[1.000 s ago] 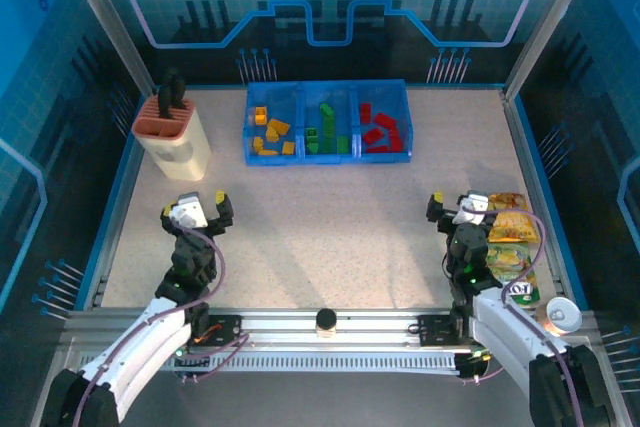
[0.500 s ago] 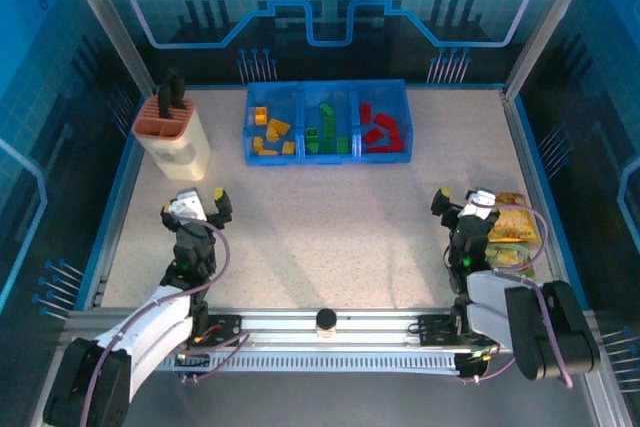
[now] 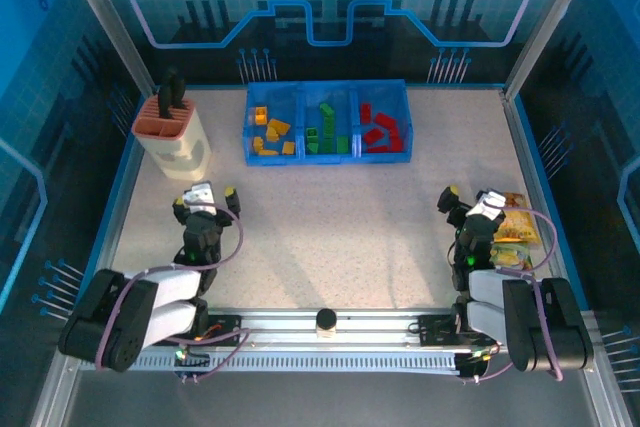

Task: Sort the legos into containers by color
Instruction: Reset both arms

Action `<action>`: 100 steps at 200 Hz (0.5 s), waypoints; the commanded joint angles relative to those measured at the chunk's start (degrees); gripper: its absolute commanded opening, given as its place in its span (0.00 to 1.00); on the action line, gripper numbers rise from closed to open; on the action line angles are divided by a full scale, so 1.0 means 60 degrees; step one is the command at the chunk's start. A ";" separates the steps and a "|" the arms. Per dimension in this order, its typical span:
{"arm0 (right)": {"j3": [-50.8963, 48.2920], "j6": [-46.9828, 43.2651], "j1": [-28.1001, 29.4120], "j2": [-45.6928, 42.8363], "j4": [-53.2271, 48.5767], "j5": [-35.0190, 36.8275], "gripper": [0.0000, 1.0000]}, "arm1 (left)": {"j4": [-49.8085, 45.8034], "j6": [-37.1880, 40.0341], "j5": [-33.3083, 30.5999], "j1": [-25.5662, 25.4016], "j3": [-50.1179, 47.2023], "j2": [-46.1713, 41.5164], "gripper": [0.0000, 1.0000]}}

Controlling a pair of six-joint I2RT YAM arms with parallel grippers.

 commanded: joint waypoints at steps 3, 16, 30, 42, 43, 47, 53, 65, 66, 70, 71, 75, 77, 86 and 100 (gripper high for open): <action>0.0119 0.0343 -0.0232 -0.0083 0.0109 -0.0075 1.00 | 0.1554 0.0365 0.0550 0.0084 0.0403 0.0703 0.99; 0.0140 0.0407 -0.0261 -0.0119 0.0030 -0.0072 1.00 | 0.1947 0.0397 0.0575 0.0084 0.0486 0.1062 0.99; 0.0142 0.0449 -0.0319 -0.0084 0.0013 -0.0117 1.00 | 0.2248 0.0536 0.0527 0.0087 0.0586 0.1366 0.99; 0.0156 0.0508 -0.0370 -0.0101 -0.0041 -0.0144 1.00 | 0.2136 0.0521 0.0553 0.0084 0.0620 0.1352 0.99; 0.0156 0.0510 -0.0382 -0.0099 -0.0051 -0.0146 1.00 | 0.2121 0.0519 0.0553 0.0084 0.0620 0.1348 0.99; 0.0164 0.0515 -0.0401 -0.0100 -0.0080 -0.0149 1.00 | 0.2087 0.0521 0.0553 0.0084 0.0617 0.1327 0.99; 0.0171 0.0550 -0.0414 -0.0114 -0.0116 -0.0157 1.00 | 0.2063 0.0505 0.0593 0.0084 0.0607 0.1294 0.99; 0.0218 0.0596 -0.0465 -0.0113 -0.0252 -0.0161 1.00 | 0.2085 0.0517 0.0612 0.0084 0.0596 0.1298 0.99; 0.0238 0.0598 -0.0473 -0.0120 -0.0259 -0.0162 1.00 | 0.2081 0.0510 0.0612 0.0084 0.0601 0.1292 0.99; 0.0256 0.0620 -0.0489 -0.0125 -0.0311 -0.0181 1.00 | 0.2077 0.0517 0.0615 0.0084 0.0605 0.1310 0.99; 0.0272 0.0624 -0.0485 -0.0133 -0.0332 -0.0179 1.00 | 0.2077 0.0517 0.0613 0.0084 0.0613 0.1305 0.99; 0.0284 0.0646 -0.0519 -0.0129 -0.0405 -0.0191 1.00 | 0.2082 0.0524 0.0612 0.0084 0.0620 0.1322 0.99; 0.0298 0.0655 -0.0531 -0.0127 -0.0440 -0.0192 1.00 | 0.2075 0.0530 0.0612 0.0084 0.0628 0.1328 0.99; 0.0405 0.0709 -0.0582 -0.0144 -0.0659 -0.0247 1.00 | 0.2014 0.0569 0.0650 0.0084 0.0681 0.1351 0.99; 0.0628 0.0775 -0.0688 -0.0128 -0.1099 -0.0349 1.00 | 0.2219 0.0645 0.1139 0.0241 0.0648 0.1745 0.99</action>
